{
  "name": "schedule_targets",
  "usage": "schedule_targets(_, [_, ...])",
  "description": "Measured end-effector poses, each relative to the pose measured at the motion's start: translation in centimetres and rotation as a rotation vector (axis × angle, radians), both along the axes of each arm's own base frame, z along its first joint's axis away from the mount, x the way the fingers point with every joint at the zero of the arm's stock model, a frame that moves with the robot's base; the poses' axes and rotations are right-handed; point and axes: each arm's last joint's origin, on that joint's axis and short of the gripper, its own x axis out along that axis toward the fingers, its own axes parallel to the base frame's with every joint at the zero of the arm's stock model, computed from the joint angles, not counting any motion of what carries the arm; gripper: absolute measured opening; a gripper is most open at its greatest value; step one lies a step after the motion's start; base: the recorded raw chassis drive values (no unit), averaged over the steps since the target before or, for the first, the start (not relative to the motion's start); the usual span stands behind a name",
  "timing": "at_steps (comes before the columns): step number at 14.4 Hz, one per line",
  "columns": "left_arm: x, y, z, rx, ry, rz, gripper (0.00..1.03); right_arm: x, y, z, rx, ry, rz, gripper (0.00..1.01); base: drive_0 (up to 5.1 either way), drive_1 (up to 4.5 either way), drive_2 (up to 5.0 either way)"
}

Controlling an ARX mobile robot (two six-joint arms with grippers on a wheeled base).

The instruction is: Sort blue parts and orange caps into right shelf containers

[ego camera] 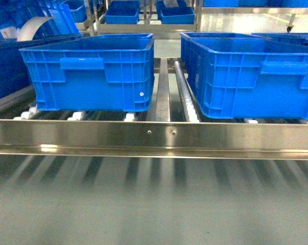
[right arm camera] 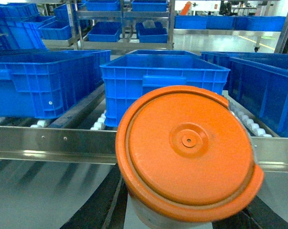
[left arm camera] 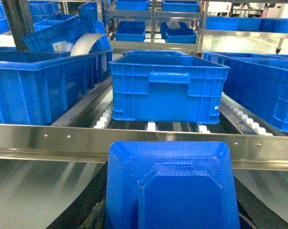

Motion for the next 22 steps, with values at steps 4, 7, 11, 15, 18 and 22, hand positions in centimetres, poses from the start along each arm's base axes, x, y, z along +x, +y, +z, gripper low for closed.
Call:
schedule_targets(4, [0.0, 0.0, 0.0, 0.0, 0.0, 0.0, 0.43, 0.0, 0.0, 0.0, 0.0, 0.0, 0.0, 0.42, 0.0, 4.27, -4.2])
schedule_targets(7, [0.0, 0.0, -0.02, 0.0, 0.002, 0.0, 0.43, 0.0, 0.0, -0.03, 0.0, 0.003, 0.0, 0.42, 0.0, 4.26, -4.2])
schedule_targets(11, [0.0, 0.01, 0.0, 0.0, 0.0, 0.002, 0.43, 0.0, 0.0, 0.04, 0.0, -0.004, 0.0, 0.42, -0.1, 4.18, -4.3])
schedule_targets(15, [0.0, 0.0, 0.03, 0.0, -0.003, 0.0, 0.43, 0.0, 0.0, 0.01, 0.0, -0.001, 0.0, 0.42, 0.0, 4.3, -4.2])
schedule_targets(18, [0.0, 0.0, -0.02, 0.0, 0.002, 0.0, 0.43, 0.0, 0.0, -0.02, 0.0, 0.002, 0.0, 0.42, 0.0, 0.0, 0.0])
schedule_targets(22, [0.0, 0.0, -0.01, 0.0, 0.001, 0.0, 0.43, 0.0, 0.0, -0.01, 0.0, 0.002, 0.0, 0.42, 0.0, 0.0, 0.0])
